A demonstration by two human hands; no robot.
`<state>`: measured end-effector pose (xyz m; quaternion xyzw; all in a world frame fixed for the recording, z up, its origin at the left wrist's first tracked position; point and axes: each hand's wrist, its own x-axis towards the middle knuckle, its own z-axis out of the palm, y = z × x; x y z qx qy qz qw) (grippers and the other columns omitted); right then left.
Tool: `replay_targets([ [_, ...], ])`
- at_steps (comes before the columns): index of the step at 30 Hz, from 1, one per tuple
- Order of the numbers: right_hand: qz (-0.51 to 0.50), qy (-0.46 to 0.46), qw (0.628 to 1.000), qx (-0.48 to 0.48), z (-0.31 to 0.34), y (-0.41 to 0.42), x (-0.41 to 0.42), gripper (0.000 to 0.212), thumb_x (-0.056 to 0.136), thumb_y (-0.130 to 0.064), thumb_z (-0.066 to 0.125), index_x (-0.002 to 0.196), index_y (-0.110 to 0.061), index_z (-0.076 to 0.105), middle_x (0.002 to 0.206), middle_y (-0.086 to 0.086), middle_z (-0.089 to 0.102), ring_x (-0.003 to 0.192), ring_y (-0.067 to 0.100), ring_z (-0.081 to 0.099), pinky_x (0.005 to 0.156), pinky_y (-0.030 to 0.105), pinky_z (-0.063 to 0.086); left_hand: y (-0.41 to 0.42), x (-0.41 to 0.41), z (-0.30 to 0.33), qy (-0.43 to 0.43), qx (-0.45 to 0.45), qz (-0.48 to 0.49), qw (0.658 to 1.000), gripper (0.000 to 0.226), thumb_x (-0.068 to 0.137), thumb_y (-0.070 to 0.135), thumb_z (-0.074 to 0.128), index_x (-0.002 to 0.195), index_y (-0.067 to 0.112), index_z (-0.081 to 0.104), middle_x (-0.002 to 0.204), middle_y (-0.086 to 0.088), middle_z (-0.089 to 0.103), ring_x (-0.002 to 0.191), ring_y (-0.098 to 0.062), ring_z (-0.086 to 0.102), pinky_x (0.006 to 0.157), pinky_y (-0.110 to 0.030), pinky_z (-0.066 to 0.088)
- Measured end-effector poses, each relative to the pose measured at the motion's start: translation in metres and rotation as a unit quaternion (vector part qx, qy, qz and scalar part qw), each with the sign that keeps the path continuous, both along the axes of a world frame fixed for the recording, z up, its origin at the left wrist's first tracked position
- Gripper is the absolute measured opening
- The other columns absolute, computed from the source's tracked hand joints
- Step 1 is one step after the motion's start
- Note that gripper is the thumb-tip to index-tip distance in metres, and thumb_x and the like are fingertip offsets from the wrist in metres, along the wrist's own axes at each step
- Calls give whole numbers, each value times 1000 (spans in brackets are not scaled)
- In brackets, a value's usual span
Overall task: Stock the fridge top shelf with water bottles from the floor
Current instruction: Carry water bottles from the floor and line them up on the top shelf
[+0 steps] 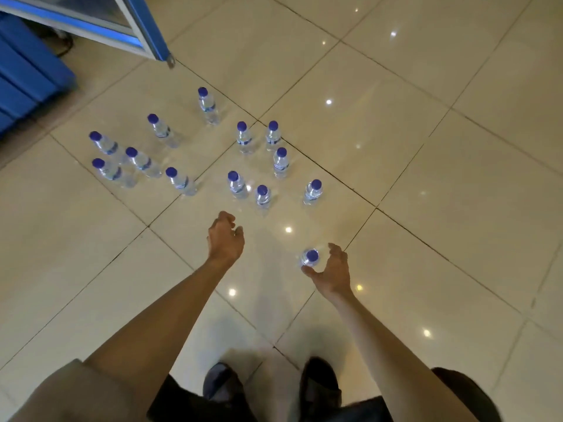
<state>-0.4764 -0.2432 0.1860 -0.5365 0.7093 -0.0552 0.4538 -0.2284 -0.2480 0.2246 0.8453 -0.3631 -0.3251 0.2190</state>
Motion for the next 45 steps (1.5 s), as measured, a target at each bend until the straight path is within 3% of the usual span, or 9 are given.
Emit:
replay_targets([
  [4, -111, -27, 993, -14, -92, 4, 2, 113, 63, -42, 91, 150, -18, 24, 144, 4, 35, 130, 24, 46, 104, 39, 44, -40, -1, -84, 28, -23, 4, 999, 38, 88, 18, 66, 119, 6, 48, 111, -11, 62, 86, -21, 58, 79, -31, 49],
  [9, -189, -112, 972, -80, -172, 18, 12, 111, 59, -35, 95, 148, -18, 30, 144, -2, 41, 129, 15, 46, 104, 26, 39, -88, 0, -173, 20, -39, -33, 999, 74, 78, 29, 78, 135, 6, 37, 132, -15, 52, 119, -32, 54, 102, -40, 42],
  [14, -221, -134, 956, -136, -204, 28, 18, 77, 63, -30, 93, 123, -33, 46, 126, -9, 53, 109, 3, 52, 83, 2, 37, -119, -4, -212, -3, -65, -15, 998, 89, 73, 32, 83, 140, 4, 31, 141, -14, 44, 128, -31, 45, 105, -34, 36],
  [19, -214, -132, 951, -180, -213, 27, 20, 61, 71, -27, 86, 119, -36, 50, 118, -15, 54, 104, -7, 53, 81, 3, 39, -132, 1, -230, 57, -113, 16, 992, 83, 68, 29, 85, 136, 14, 38, 129, -6, 55, 115, -25, 54, 98, -36, 44],
  [26, -263, -148, 929, -213, -214, 29, 32, 54, 76, -20, 84, 115, -33, 49, 107, -19, 61, 96, -1, 58, 75, 9, 46, -128, -1, -232, 50, -138, -19, 989, 55, 71, 21, 82, 112, 19, 45, 107, -1, 56, 98, -23, 56, 86, -34, 48],
  [31, -260, -152, 929, -215, -212, 28, 39, 50, 77, -20, 82, 117, -26, 52, 106, -16, 62, 95, -5, 57, 74, 6, 43, -96, -16, -231, 48, -125, -19, 991, 59, 74, 26, 80, 122, 15, 47, 108, 0, 58, 94, -21, 55, 83, -30, 45],
  [34, -244, -152, 931, -223, -206, 27, 44, 48, 78, -21, 82, 117, -26, 53, 106, -15, 63, 93, -7, 57, 73, 3, 41, -72, -23, -229, 73, -121, -29, 990, 54, 71, 24, 81, 116, 15, 51, 103, -2, 64, 93, -24, 61, 81, -35, 52],
  [37, -232, -164, 930, -234, -192, 23, 49, 49, 79, -23, 82, 117, -29, 52, 106, -19, 62, 94, -5, 58, 73, 5, 43, -50, -28, -217, 84, -118, -44, 989, 52, 72, 21, 82, 114, 13, 52, 101, 1, 62, 91, -21, 59, 77, -29, 46],
  [45, -144, -185, 930, -282, -70, 1, 63, 44, 80, -24, 81, 111, -28, 50, 103, -20, 62, 95, 3, 60, 80, 24, 51, -18, -13, -83, 103, -148, 2, 984, 55, 75, 19, 81, 121, 17, 52, 106, 5, 60, 92, -15, 55, 79, -25, 41],
])
